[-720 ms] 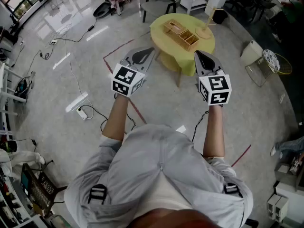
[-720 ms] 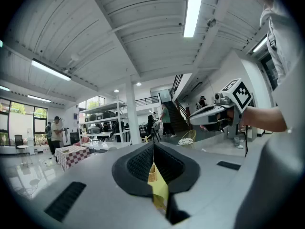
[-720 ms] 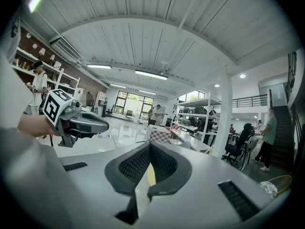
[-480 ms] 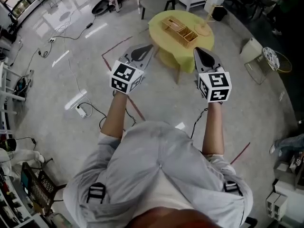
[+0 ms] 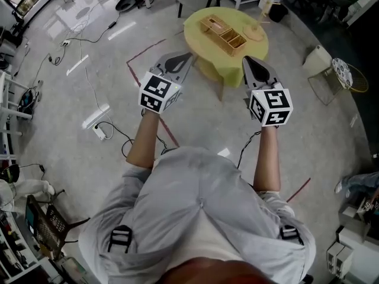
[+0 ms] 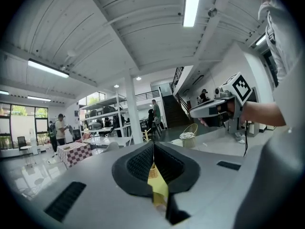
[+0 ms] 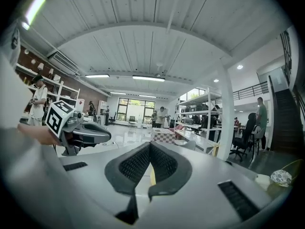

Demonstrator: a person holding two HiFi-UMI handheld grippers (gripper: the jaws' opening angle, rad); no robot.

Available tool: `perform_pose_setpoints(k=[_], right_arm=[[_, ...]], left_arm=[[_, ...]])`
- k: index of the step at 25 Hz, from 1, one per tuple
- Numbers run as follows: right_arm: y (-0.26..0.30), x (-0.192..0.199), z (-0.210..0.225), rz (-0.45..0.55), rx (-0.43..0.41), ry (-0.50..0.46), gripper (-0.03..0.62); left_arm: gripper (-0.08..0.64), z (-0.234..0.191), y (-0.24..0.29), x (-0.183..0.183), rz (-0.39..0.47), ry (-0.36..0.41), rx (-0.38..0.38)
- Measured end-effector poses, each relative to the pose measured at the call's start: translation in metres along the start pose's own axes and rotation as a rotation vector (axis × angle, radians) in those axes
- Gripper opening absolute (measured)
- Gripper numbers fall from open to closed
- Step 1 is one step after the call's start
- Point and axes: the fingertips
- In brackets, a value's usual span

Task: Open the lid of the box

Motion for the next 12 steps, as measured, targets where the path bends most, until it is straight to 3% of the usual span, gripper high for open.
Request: perform_pose_setpoints(k=[4,12], right_arm=[[0.008,0.014,0.014,-0.013,-0.029,-0.024,0.023],[0.042,0.037,0.052,-0.046,-0.049,0.075,0.023]], left_arm=[[0.029,0.000,0.016,0.009,-0.006,-0.033,-0.020],[0.029,-0.016,0.057,0.021,-0.036,-0.054,-0.031]])
Point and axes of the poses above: the fingertips, and each gripper's own axes: y forward along the fingers, z to its right, x out of its underside, and after that the axes turned 12 degrees about x, right-handed
